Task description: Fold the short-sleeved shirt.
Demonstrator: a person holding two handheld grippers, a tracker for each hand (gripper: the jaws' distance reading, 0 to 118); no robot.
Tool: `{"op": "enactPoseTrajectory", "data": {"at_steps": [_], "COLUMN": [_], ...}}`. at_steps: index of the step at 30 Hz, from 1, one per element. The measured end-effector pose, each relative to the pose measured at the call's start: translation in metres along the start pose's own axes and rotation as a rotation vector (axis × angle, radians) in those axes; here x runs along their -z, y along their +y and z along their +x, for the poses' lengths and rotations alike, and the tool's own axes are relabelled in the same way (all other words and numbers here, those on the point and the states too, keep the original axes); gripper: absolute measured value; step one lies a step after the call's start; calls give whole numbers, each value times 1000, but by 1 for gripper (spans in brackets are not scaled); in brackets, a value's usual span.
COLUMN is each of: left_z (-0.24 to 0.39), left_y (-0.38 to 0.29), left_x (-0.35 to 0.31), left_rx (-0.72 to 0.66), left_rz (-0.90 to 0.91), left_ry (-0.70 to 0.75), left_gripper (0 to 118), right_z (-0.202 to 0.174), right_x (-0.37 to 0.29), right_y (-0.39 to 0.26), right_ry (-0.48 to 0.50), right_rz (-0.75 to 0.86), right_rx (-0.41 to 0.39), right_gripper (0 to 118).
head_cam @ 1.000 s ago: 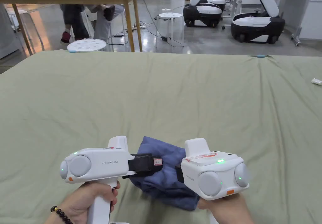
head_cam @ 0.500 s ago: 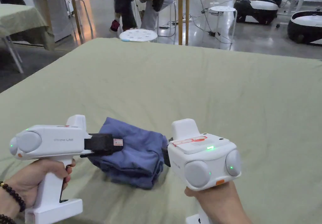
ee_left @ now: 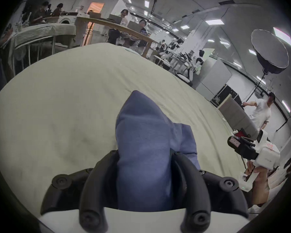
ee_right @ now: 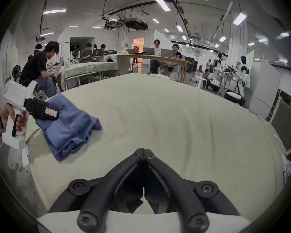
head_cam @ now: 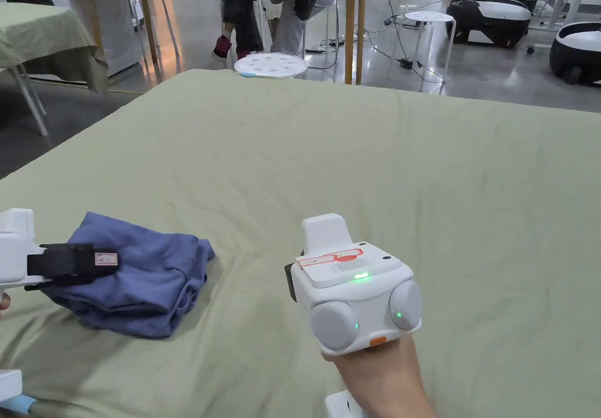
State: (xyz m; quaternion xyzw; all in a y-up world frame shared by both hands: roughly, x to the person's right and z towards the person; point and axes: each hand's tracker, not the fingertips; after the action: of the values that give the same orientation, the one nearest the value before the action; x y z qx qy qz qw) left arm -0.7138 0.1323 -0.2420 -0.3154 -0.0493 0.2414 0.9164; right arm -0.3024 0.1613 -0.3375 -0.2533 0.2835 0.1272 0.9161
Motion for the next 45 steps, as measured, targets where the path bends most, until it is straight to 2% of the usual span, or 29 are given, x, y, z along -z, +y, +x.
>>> {"op": "enactPoseTrajectory", "data": {"at_steps": [3, 4, 7, 8, 11, 14, 15, 16, 17, 18, 19, 20, 21, 23, 25, 28, 29, 32, 35, 40, 45], "left_z": [-2, -1, 3, 5, 13, 23, 32, 38, 45, 55, 65, 79, 90, 120, 148, 203, 224, 282, 338, 419, 505], "left_y": [-5, -5, -2, -1, 2, 6, 7, 7, 7, 8, 9, 9, 6, 2, -6, -16, -25, -42, -58, -61, -35], "left_x": [6, 8, 10, 9, -6, -25, -32, -37, -43, -46, -47, -46, -44, -34, -21, 18, 33, 76, 110, 152, 161], "left_rx": [-13, -13, -32, 5, 88, 44, 49, 54, 69, 92, 113, 133, 163, 191, 168, 155, 194, 292, 299, 426, 398], "left_rz": [1, 5, 11, 10, 91, 116, 120, 135, 166, 194, 224, 268, 316, 421, 477, 510, 524, 538, 518, 551, 578], "left_ry": [-4, 3, 127, 152, 130, 209, 225, 222, 220, 217, 249, 332, 458, 609, 552, 561, 624, 663, 556, 490, 358], "left_gripper": [41, 46, 102, 118, 118, 118, 112, 100, 73, 52, 34, 22, 18, 17, 0, 0, 0, 0, 0, 0, 0], "right_z": [3, 3, 4, 4, 5, 9, 10, 11, 13, 15, 17, 20, 22, 30, 40, 60, 68, 95, 130, 196, 269], "right_x": [3, 2, -1, -2, -7, -14, -16, -19, -23, -27, -32, -37, -43, -53, -62, -74, -78, -90, -102, -127, -167], "right_y": [0, 0, 2, 3, 4, 5, 6, 7, 9, 10, 11, 12, 13, 15, 16, 18, 17, 13, 6, 2, 24], "right_ry": [-3, -4, -5, -2, 11, 14, 13, 13, 12, 12, 13, 9, 5, -1, -13, -34, -51, -84, -132, -229, -338], "right_rz": [-9, -9, -3, -1, 1, 2, 4, 6, 9, 12, 19, 25, 28, 41, 51, 65, 69, 80, 84, 108, 194], "right_rx": [0, -1, -3, -4, -16, -11, -12, -13, -15, -16, -22, -33, -45, -46, -37, -20, -8, 9, 41, 83, 122], "right_gripper": [0, 0, 0, 0, 0, 0, 0, 0, 0, 0, 0, 0, 0, 0, 0, 0, 0, 0, 0, 0, 0]}}
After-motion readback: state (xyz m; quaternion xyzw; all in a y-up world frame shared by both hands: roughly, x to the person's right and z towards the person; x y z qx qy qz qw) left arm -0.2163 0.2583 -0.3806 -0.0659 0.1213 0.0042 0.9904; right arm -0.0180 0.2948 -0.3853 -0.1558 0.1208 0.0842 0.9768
